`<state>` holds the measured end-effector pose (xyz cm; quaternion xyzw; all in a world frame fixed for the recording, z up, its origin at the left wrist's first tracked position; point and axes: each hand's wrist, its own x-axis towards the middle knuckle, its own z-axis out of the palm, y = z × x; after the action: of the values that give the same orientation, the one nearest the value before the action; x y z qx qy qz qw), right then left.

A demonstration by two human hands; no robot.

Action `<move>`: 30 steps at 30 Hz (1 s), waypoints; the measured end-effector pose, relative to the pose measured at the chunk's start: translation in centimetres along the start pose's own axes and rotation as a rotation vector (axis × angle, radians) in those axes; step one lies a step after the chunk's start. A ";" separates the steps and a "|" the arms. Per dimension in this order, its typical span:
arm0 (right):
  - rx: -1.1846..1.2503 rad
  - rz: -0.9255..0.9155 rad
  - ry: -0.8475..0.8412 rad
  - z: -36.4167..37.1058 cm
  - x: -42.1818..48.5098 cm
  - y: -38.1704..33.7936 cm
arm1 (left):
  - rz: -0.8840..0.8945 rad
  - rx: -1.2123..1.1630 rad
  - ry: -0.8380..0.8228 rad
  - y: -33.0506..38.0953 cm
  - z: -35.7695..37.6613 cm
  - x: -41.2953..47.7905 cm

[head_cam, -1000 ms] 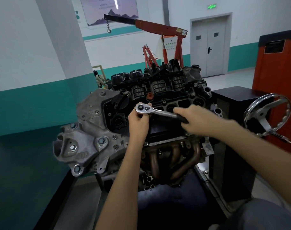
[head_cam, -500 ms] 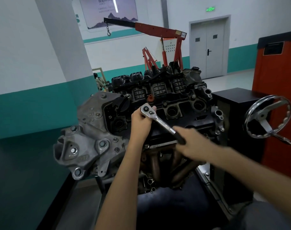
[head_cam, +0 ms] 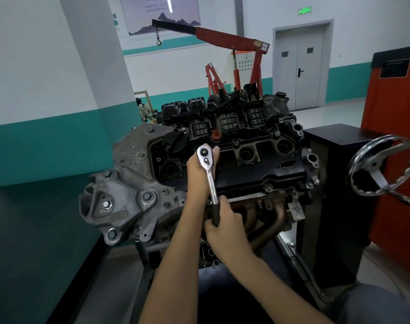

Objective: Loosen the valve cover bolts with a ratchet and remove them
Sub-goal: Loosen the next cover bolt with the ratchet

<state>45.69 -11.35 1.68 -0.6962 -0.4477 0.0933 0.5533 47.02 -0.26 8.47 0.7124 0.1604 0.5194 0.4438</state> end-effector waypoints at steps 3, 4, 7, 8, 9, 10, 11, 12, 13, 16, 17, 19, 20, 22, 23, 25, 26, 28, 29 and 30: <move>-0.076 -0.029 -0.046 -2.1 0.7 0.2 | -0.031 -0.014 -0.041 0.1 -0.5 0.3; -0.159 -0.056 -0.092 -3.9 1.1 0.6 | -0.035 -0.023 -0.064 0.0 -0.6 0.4; -0.476 -0.175 -0.197 -11.0 4.0 0.6 | -0.026 -0.004 -0.122 0.2 -0.6 0.4; -0.626 -0.217 -0.212 -13.2 5.5 0.2 | -0.018 0.006 -0.127 0.2 -0.5 0.5; -0.793 -0.267 -0.214 -14.8 7.0 -0.5 | -0.010 0.011 -0.122 0.3 -0.4 0.5; -0.944 -0.325 -0.196 -15.8 8.1 -1.2 | -0.007 0.006 -0.103 0.3 -0.4 0.4; -1.030 -0.374 -0.165 -16.1 8.8 -1.7 | -0.011 -0.012 -0.073 0.3 -0.3 0.3; -1.055 -0.392 -0.134 -15.8 9.0 -1.9 | -0.017 -0.038 -0.037 0.3 -0.3 0.2; -1.042 -0.380 -0.102 -15.0 8.4 -1.8 | -0.028 -0.067 -0.006 0.1 -0.3 0.0; -0.773 -0.235 0.004 -11.0 4.2 -0.1 | -0.051 -0.088 0.026 -0.3 -0.1 -0.2; -0.624 -0.163 0.010 -9.2 2.7 0.3 | -0.055 -0.080 0.026 -0.3 0.1 -0.3; -0.337 -0.066 0.000 -5.0 0.8 0.3 | -0.054 -0.061 0.034 -0.3 0.3 -0.2; -0.217 -0.037 0.002 -3.0 0.4 0.2 | -0.040 -0.052 0.035 -0.2 0.3 -0.1; -0.051 -0.005 0.014 -0.2 0.0 -0.2 | -0.015 -0.044 0.024 -0.1 0.2 0.0; -0.026 -0.003 0.010 0.0 0.0 -0.3 | -0.018 -0.050 0.018 0.0 0.1 0.1; -0.096 -0.022 -0.035 -1.8 0.6 0.2 | -0.042 -0.054 -0.003 0.0 -0.2 0.3; -0.174 -0.042 -0.078 -3.6 1.2 0.6 | -0.051 -0.048 -0.019 0.0 -0.3 0.5; -0.364 -0.099 -0.169 -8.2 2.9 0.9 | -0.049 -0.031 -0.054 -0.2 -0.3 0.6; -0.481 -0.143 -0.199 -10.6 4.2 0.7 | -0.046 -0.028 -0.069 -0.3 -0.3 0.6; -0.629 -0.205 -0.218 -12.9 5.7 0.2 | -0.040 -0.029 -0.078 -0.4 -0.4 0.6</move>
<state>57.16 -16.02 8.34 -0.7700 -0.5786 -0.0312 0.2672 47.04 0.55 8.59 0.7222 0.1497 0.4844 0.4705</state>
